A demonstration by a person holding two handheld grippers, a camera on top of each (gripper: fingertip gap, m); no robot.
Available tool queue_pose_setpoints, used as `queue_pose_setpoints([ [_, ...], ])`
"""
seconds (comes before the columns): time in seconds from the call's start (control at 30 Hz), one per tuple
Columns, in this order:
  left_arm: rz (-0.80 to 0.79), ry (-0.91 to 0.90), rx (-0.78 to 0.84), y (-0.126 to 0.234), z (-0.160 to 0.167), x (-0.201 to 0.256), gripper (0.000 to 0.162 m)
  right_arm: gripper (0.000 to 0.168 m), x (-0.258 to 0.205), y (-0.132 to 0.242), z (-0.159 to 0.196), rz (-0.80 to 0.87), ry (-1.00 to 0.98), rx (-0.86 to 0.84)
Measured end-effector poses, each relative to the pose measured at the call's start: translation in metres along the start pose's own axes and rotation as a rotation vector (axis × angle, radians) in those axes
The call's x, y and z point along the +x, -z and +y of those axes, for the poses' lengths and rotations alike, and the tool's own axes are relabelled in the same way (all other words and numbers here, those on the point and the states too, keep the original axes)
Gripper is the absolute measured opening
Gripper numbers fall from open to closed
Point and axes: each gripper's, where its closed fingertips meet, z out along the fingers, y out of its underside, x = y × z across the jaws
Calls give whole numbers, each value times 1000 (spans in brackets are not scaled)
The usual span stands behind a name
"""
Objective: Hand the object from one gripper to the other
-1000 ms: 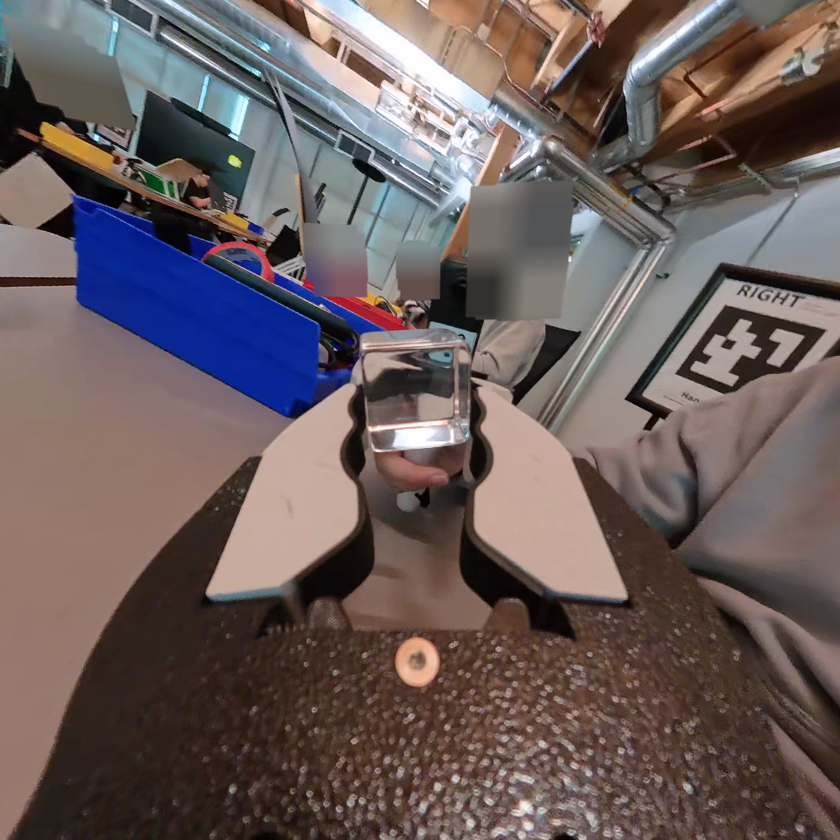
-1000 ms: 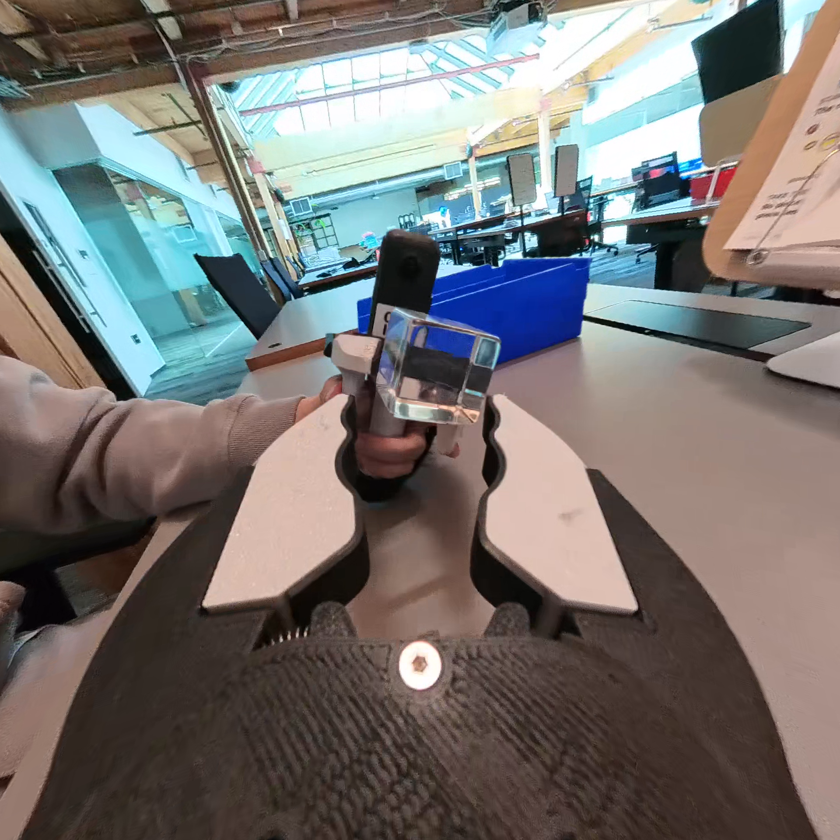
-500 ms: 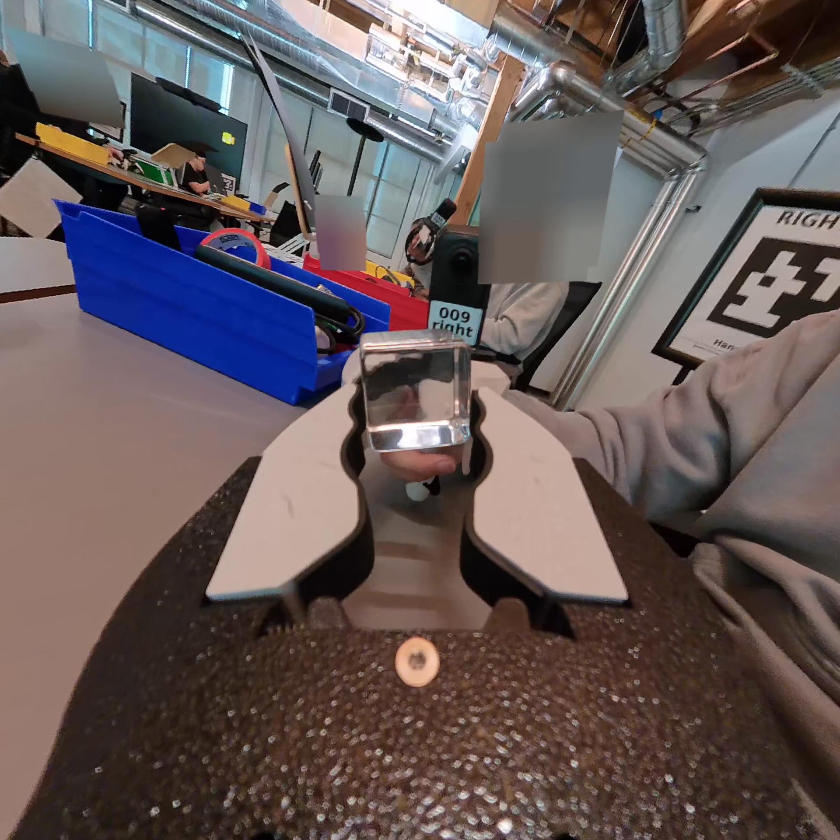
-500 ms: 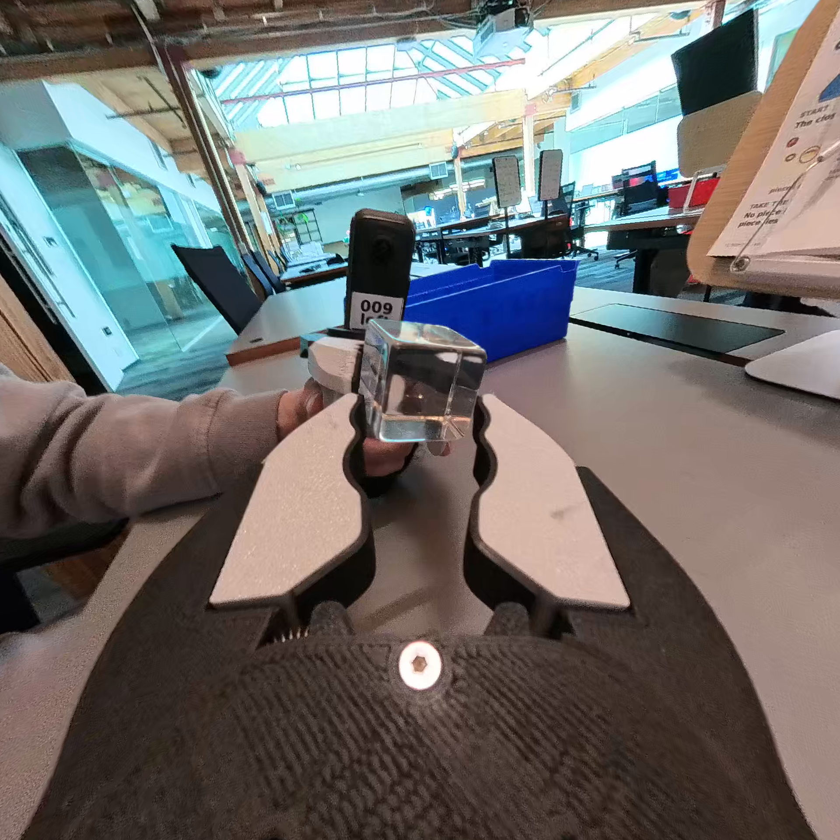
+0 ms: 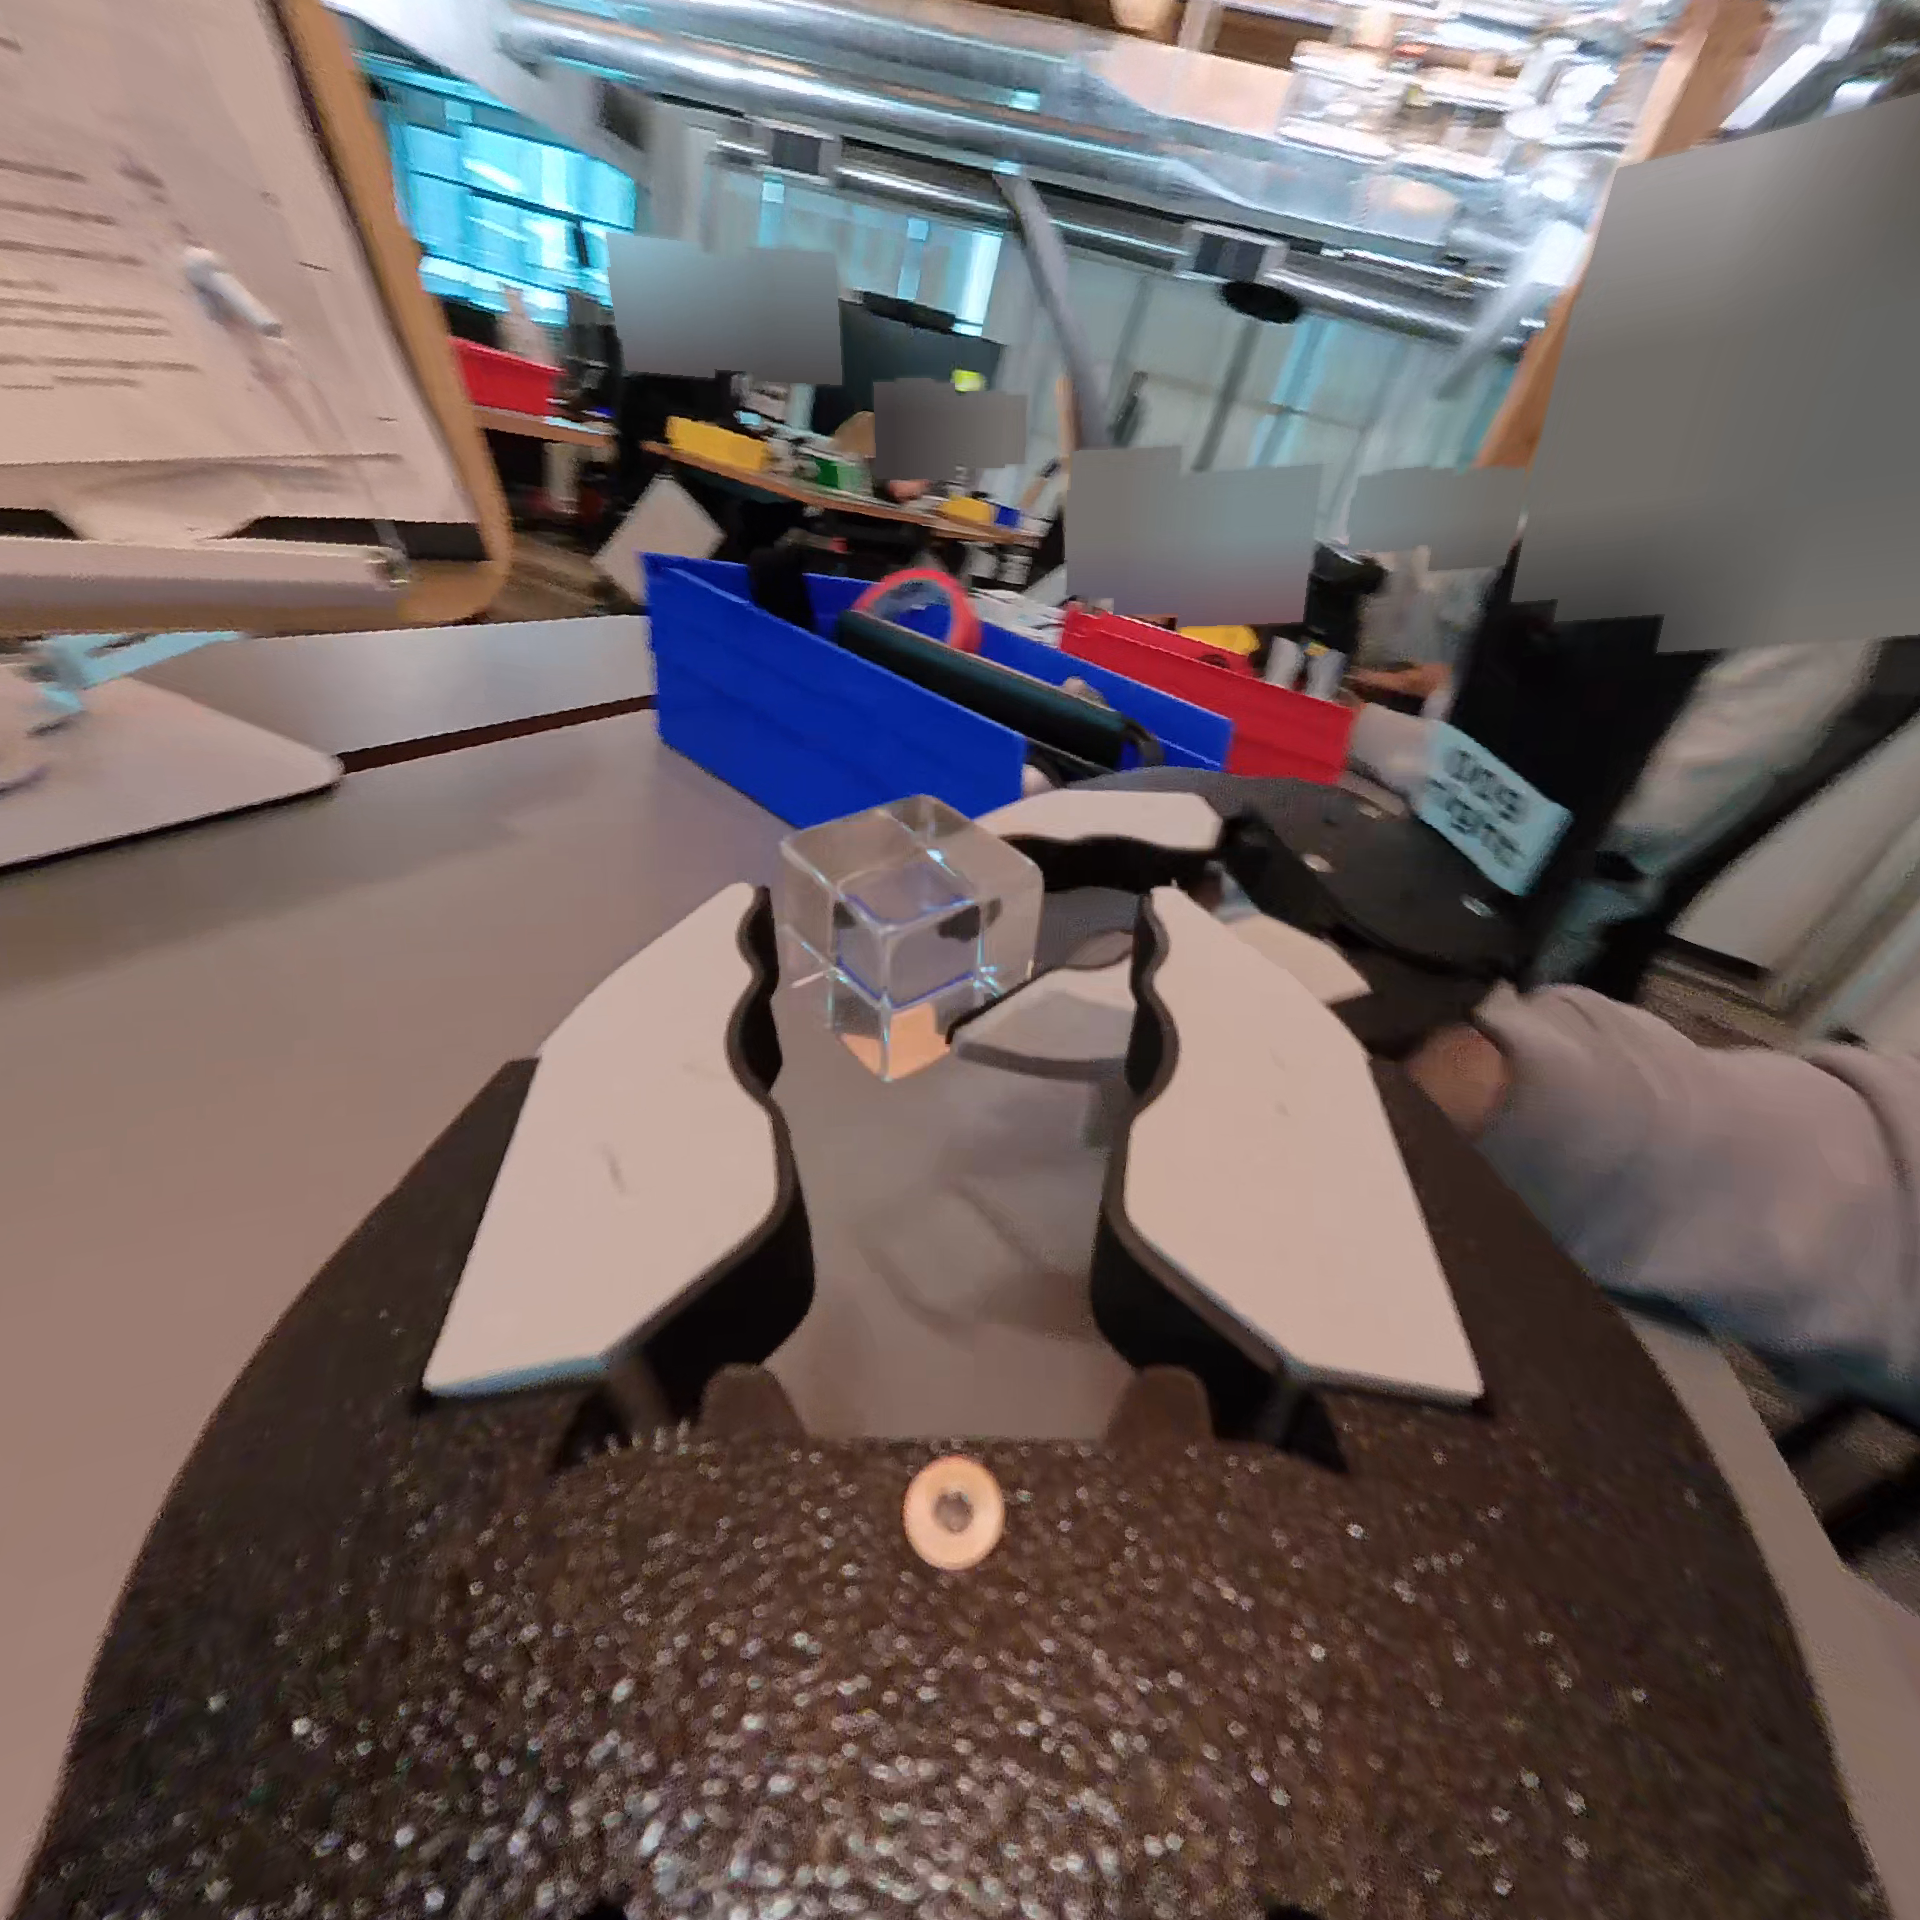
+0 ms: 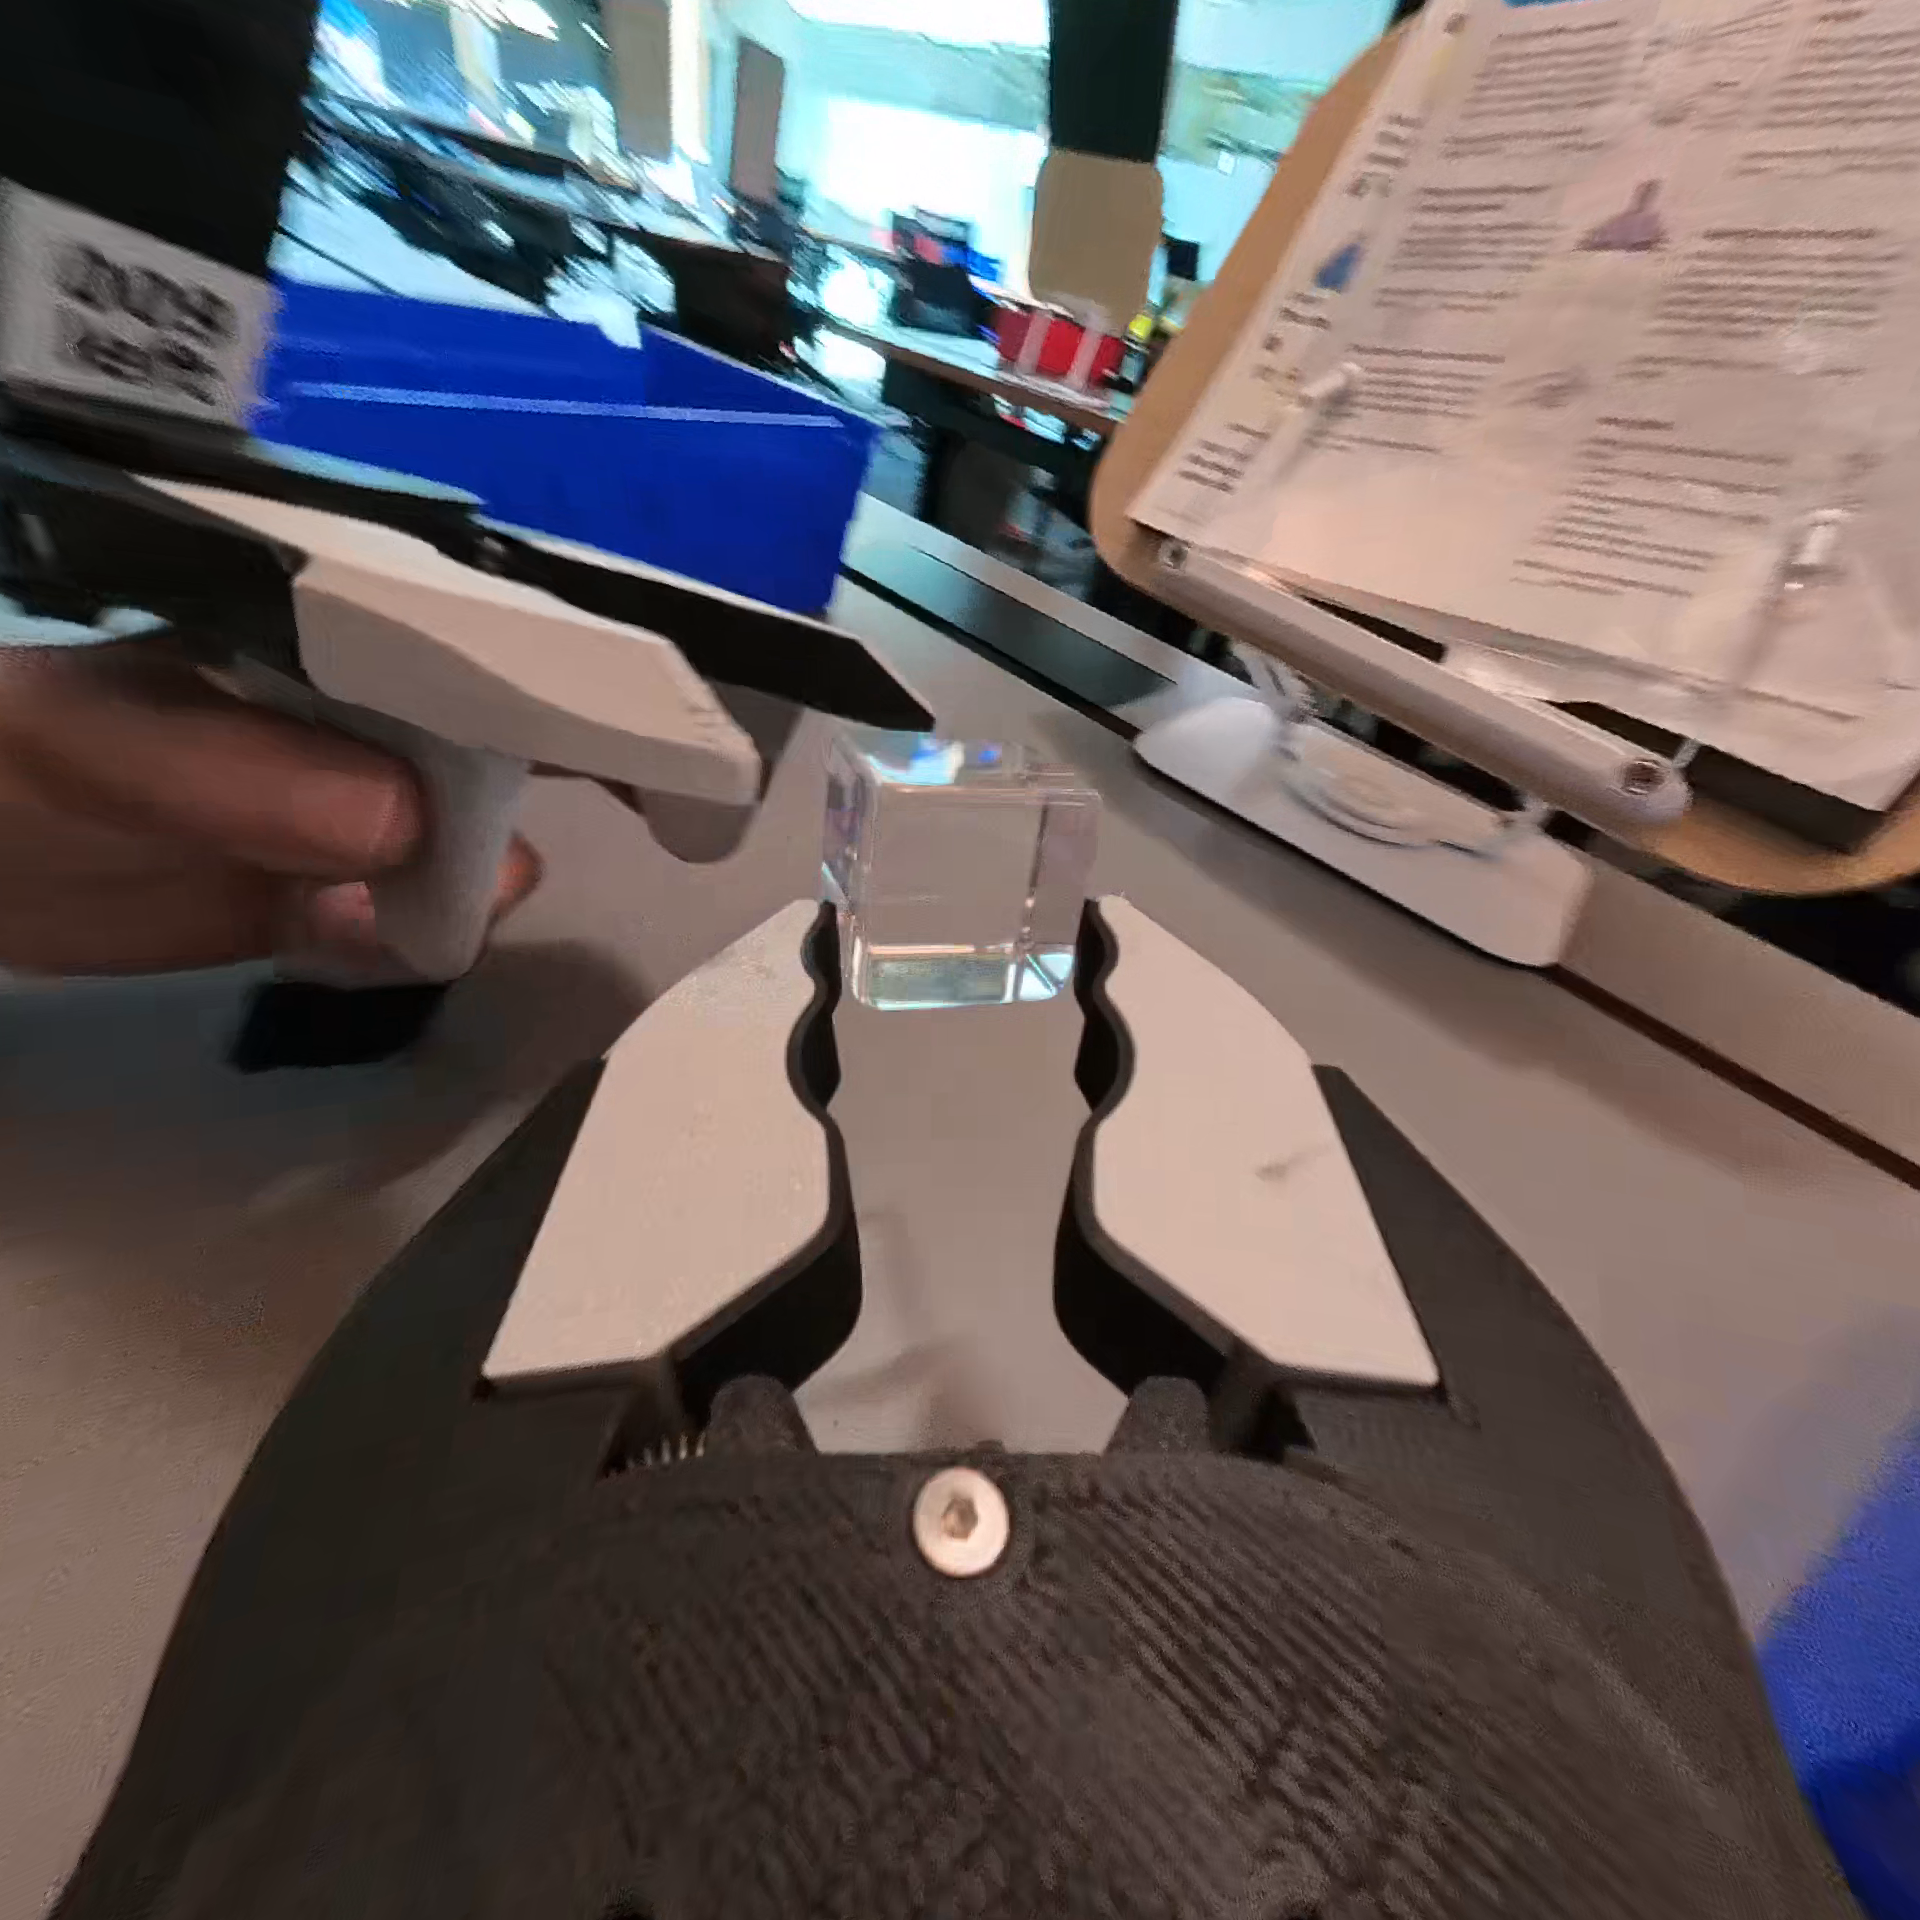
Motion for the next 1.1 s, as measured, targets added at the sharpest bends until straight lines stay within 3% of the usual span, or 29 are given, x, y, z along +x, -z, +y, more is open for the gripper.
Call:
queue_pose_setpoints([
  [0.2,-264,0,-138,-8,24,-14,61,43,-1,-4,5,112,87,-75],
  [0.33,-322,-10,-123,-6,23,-14,46,44,-7,-5,3,115,153,-72],
  [0.43,-305,-17,-116,-4,21,-13,43,43,-7,-4,0,109,180,-53],
  [0.57,-168,-11,-117,-2,16,-12,42,42,-14,2,-7,-73,74,20],
  [0.73,240,33,-84,14,1,15,42,49,-19,22,-26,-397,-274,131],
  [0.83,415,17,-124,26,4,33,42,56,-35,30,-26,-556,-337,128],
  [0.97,522,-47,-157,30,13,51,42,48,-66,37,-26,-725,-356,97],
  [1.1,491,-99,-153,28,15,50,42,45,-62,33,-25,-659,-275,108],
])
